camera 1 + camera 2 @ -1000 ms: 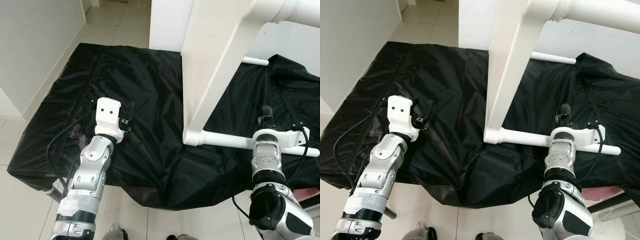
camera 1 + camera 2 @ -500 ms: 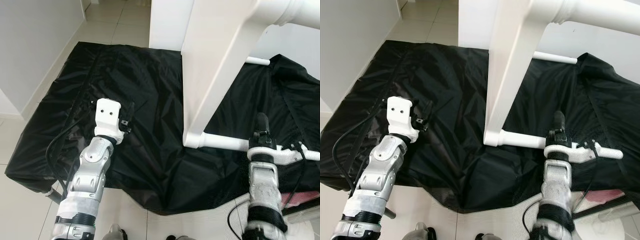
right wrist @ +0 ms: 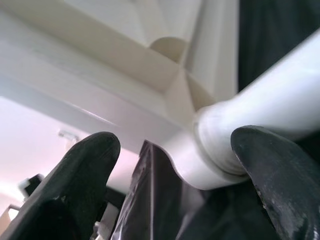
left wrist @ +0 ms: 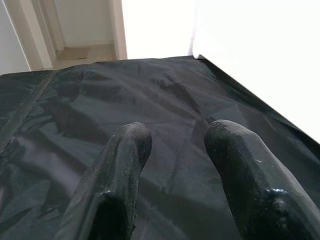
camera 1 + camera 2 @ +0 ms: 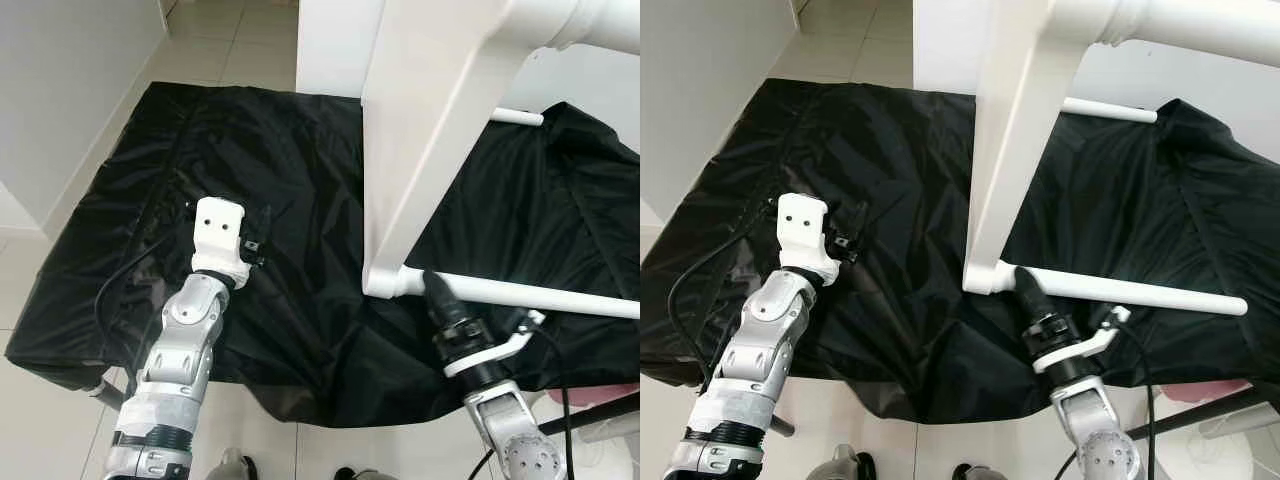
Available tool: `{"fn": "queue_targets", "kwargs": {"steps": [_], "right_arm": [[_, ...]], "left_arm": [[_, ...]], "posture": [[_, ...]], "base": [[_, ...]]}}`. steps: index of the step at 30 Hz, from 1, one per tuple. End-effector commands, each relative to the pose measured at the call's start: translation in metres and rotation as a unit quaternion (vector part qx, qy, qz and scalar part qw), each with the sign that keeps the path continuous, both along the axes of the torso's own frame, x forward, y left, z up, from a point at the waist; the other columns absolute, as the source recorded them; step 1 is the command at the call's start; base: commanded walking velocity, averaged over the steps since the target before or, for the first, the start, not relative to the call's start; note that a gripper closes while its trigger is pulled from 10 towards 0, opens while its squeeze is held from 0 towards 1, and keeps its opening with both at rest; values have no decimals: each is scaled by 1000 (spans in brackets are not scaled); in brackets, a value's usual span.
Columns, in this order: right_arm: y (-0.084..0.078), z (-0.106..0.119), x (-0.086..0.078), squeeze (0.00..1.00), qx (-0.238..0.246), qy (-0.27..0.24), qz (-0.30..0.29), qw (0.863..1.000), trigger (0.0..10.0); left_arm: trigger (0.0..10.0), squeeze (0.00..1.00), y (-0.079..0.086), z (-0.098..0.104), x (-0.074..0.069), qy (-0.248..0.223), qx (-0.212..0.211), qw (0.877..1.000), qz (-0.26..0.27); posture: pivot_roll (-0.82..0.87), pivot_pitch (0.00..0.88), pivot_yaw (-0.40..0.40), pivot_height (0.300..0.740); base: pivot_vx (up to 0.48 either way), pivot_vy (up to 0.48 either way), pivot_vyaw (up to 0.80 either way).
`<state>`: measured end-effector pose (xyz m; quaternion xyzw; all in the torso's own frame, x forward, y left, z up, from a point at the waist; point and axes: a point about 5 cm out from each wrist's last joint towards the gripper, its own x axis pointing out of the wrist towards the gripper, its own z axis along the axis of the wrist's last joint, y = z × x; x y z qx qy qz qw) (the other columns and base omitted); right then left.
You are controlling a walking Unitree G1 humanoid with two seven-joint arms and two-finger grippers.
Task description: Building children table
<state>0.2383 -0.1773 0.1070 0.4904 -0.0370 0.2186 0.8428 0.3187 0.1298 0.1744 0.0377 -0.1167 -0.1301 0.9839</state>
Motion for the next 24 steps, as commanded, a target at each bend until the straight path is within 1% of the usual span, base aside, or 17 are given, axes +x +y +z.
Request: {"fn": "queue_targets", "kwargs": {"steps": [1, 2, 3, 6, 7, 8, 10, 12, 13, 15, 17, 18, 19, 21, 22, 23, 24], "right_arm": [[-9, 9, 2, 0, -11, -28, -8, 1000, 10000], [-12, 14, 5, 0, -12, -41, -12, 999, 10000], [-12, 14, 5, 0, -12, -41, -12, 999, 10000], [-26, 34, 14, 0, -7, -83, -30, 996, 10000], [-26, 34, 14, 0, -7, -83, -30, 996, 10000], [-34, 42, 18, 0, -3, -98, -46, 994, 10000], [-49, 53, 26, 0, -1, -108, -83, 991, 10000], [-52, 55, 27, 0, 0, -110, -91, 990, 10000], [-68, 59, 36, 0, 16, -100, -149, 984, 10000], [-91, 60, 51, 0, 38, -74, -237, 968, 10000], [-91, 60, 51, 0, 38, -74, -237, 968, 10000], [-100, 57, 59, 0, 53, -57, -272, 959, 10000], [-100, 57, 59, 0, 53, -57, -272, 959, 10000], [-105, 49, 74, 0, 80, -28, -301, 950, 10000], [-105, 49, 74, 0, 80, -28, -301, 950, 10000], [-104, 44, 79, 0, 106, -14, -303, 947, 10000], [-100, 38, 82, 0, 111, 5, -305, 946, 10000]], "left_arm": [[10000, 0, -1, -1, 1, 5, 3, 1000, 1], [10000, 0, 0, -1, 1, 5, 3, 1000, 1], [10000, 0, 0, -1, 1, 5, 3, 1000, 1], [10000, 0, 0, 0, 1, 4, 3, 1000, 4], [10000, 0, 0, 0, 1, 4, 3, 1000, 4], [10000, 0, 1, 0, 1, 3, 3, 1000, 5], [10000, 0, 1, 1, 1, 2, 2, 1000, 8], [10000, 0, 1, 1, 1, 1, 3, 1000, 8], [10000, 0, 1, 0, 1, 1, 2, 1000, 9], [10000, 0, 1, 0, 0, 1, 2, 1000, 11], [10000, 0, 1, 0, 0, 1, 2, 1000, 11], [10000, 0, 1, -1, 0, 0, 5, 1000, 11], [10000, 0, 1, -1, 0, 0, 5, 1000, 11], [10000, 0, -1, -1, 1, -2, 9, 1000, 10], [10000, 0, -1, -1, 1, -2, 9, 1000, 10], [10000, 0, -2, 0, 1, -4, 10, 1000, 9], [10000, 0, -3, 1, 1, -5, 12, 1000, 8]], "posture": [[17, 108, -38, 740], [19, 105, -40, 740], [19, 105, -40, 740], [23, 102, -43, 740], [23, 102, -43, 740], [25, 100, -47, 740], [31, 97, -55, 740], [31, 97, -55, 740], [35, 90, -62, 740], [37, 89, -63, 740], [37, 89, -63, 740], [38, 85, -62, 740], [38, 85, -62, 740], [39, 78, -61, 740], [39, 78, -61, 740], [42, 74, -65, 740], [50, 69, -71, 740]], "base": [[0, 0, 0], [0, 0, 0], [0, 0, 0], [0, 0, 0], [0, 0, 0], [0, 0, 0], [0, 0, 0], [0, 0, 0], [0, 0, 0], [0, 0, 0], [0, 0, 0], [0, 0, 0], [0, 0, 0], [0, 0, 0], [0, 0, 0], [0, 0, 0], [0, 0, 0]]}}
